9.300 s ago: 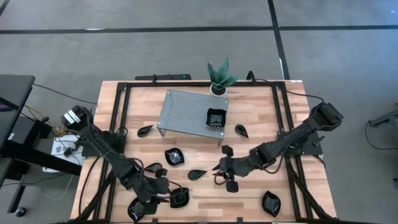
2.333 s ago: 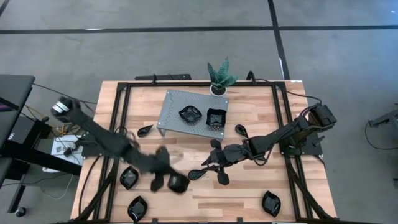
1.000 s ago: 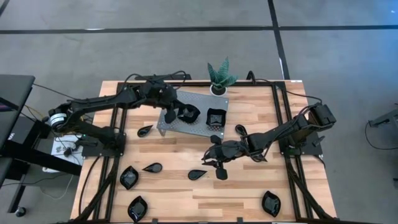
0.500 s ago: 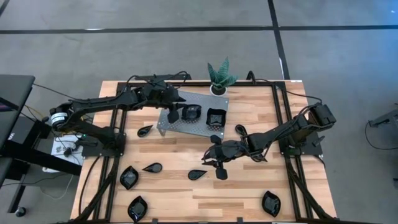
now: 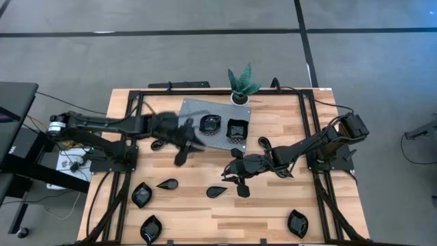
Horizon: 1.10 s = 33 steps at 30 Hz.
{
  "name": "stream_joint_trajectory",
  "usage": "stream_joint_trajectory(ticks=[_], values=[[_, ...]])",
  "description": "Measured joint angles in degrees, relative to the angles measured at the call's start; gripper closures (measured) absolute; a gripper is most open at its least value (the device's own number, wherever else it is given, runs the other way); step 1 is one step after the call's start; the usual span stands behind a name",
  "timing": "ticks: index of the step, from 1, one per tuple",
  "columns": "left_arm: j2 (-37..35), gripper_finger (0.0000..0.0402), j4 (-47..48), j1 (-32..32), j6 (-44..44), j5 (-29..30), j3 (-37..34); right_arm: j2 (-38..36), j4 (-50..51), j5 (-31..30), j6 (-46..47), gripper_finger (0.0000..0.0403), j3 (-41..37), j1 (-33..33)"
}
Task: Pick & Place Mini shaped plates
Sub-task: Stack the leaf shaped plate on top of the leaf shaped plates on the shelf
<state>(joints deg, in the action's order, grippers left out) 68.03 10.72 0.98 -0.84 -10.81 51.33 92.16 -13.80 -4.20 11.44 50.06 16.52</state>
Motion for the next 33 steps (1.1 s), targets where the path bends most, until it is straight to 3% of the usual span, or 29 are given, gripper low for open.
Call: stream_joint_trajectory(ticks=[10,15,21,25,28,33], values=[[-4.22,0.0302,3.30,22.06,-10.95,0.71,-6.51,0.00,-6.92,1.20,0.02,0.0317,-0.02,2.18],[-4.65,0.0302,1.82,30.40,-15.99,9.03,-11.31,-0.02,-9.76,-0.25,0.55,0.0317,0.16,1.76],[-4.68,0.0302,1.29,34.43,-20.02,15.89,-12.94,0.01,-6.17,-0.29,2.13,0.0317,4.88,8.81],[-4.70,0.0302,0.17,34.75,-20.06,16.81,-12.94,-0.06,3.18,-1.33,14.70,0.0317,11.38,13.76],[-4.70,0.0302,-0.33,34.72,-19.36,16.85,-12.92,-0.05,19.10,-5.41,26.95,0.0317,16.46,17.35],[-4.70,0.0302,-0.57,34.72,-16.62,17.27,-12.92,-0.02,37.46,-6.36,57.13,0.0317,19.52,23.44]])
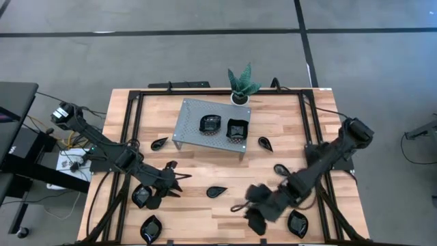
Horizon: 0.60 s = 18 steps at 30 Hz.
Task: Pick & Place Mini shaped plates
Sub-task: Stack the leaf shaped plate on top of the leaf shaped plates on the shelf
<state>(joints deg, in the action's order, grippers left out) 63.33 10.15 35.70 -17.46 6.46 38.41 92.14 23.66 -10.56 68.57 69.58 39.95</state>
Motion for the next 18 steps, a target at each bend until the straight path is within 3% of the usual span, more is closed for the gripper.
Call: stream_joint_trajectory(ticks=[5,10,13,18], values=[[0.00,0.0302,-0.15,0.00,0.68,-0.02,0.00,1.84,4.43,4.18,29.55,0.0317,0.05,7.58],[0.00,0.0302,-0.31,0.00,0.76,0.00,0.00,6.78,8.34,13.70,54.58,0.0317,0.00,13.45],[0.00,0.0302,-0.48,-0.01,3.08,0.94,0.00,10.58,8.26,20.77,57.37,0.0317,-0.04,14.85],[0.02,0.0302,-1.68,-0.35,6.87,2.34,0.01,13.33,8.24,26.85,55.13,0.0319,-0.04,13.68]])
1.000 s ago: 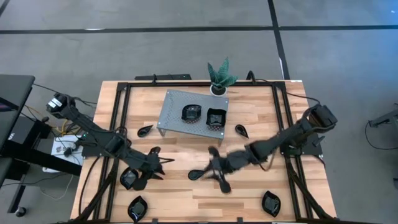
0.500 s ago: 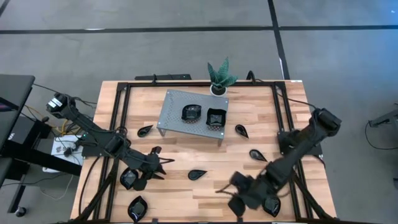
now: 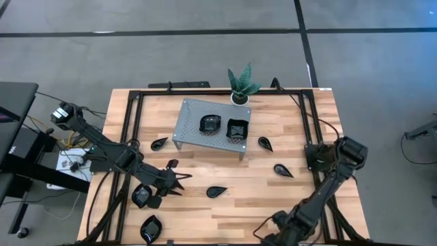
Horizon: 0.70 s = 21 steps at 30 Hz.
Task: Pick & Place Mini shaped plates
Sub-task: Stack the leaf shaped plate on top of the leaf shaped plates on the shelf
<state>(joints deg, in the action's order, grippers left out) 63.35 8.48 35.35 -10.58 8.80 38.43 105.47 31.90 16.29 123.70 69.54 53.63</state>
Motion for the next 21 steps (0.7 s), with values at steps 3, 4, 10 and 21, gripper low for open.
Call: stream_joint_trajectory(ticks=[3,4,10,21], values=[[0.00,0.0302,-0.67,-0.54,0.17,0.02,0.03,-0.55,-0.09,0.16,-1.72,0.0321,0.02,-1.67],[0.00,0.0302,-0.88,-0.73,0.19,0.02,0.03,-0.92,0.52,0.05,-2.89,0.0321,0.02,-2.11],[0.00,0.0302,-1.32,-1.56,0.28,0.01,0.03,-2.38,10.51,0.18,-3.41,0.0323,0.06,-3.48],[0.00,0.0302,-1.47,-1.70,0.02,-0.01,0.03,-2.12,14.89,-0.05,-0.74,0.0331,0.04,-2.76]])
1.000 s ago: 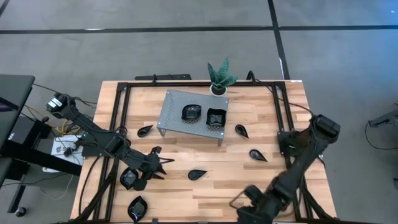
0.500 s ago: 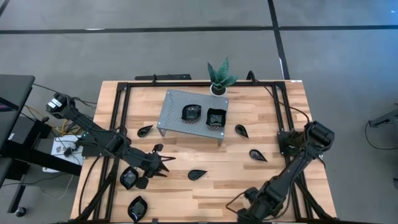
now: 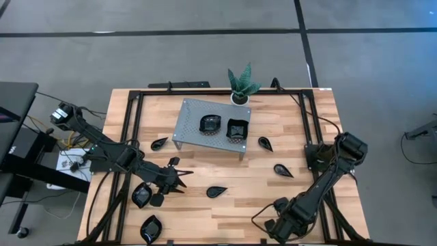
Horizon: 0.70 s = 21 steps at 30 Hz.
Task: Pick & Place Mini shaped plates
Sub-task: Stack the leaf shaped plate on top of the leaf shaped plates on the shelf
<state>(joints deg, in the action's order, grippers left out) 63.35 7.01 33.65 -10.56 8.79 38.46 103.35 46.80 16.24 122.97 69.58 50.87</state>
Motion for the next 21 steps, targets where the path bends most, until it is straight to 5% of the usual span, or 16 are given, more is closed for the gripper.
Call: stream_joint_trajectory(ticks=[21], values=[[0.00,0.0302,0.00,0.02,-0.40,-0.04,0.00,0.07,-2.48,-2.45,3.99,0.0331,-4.63,-0.10]])
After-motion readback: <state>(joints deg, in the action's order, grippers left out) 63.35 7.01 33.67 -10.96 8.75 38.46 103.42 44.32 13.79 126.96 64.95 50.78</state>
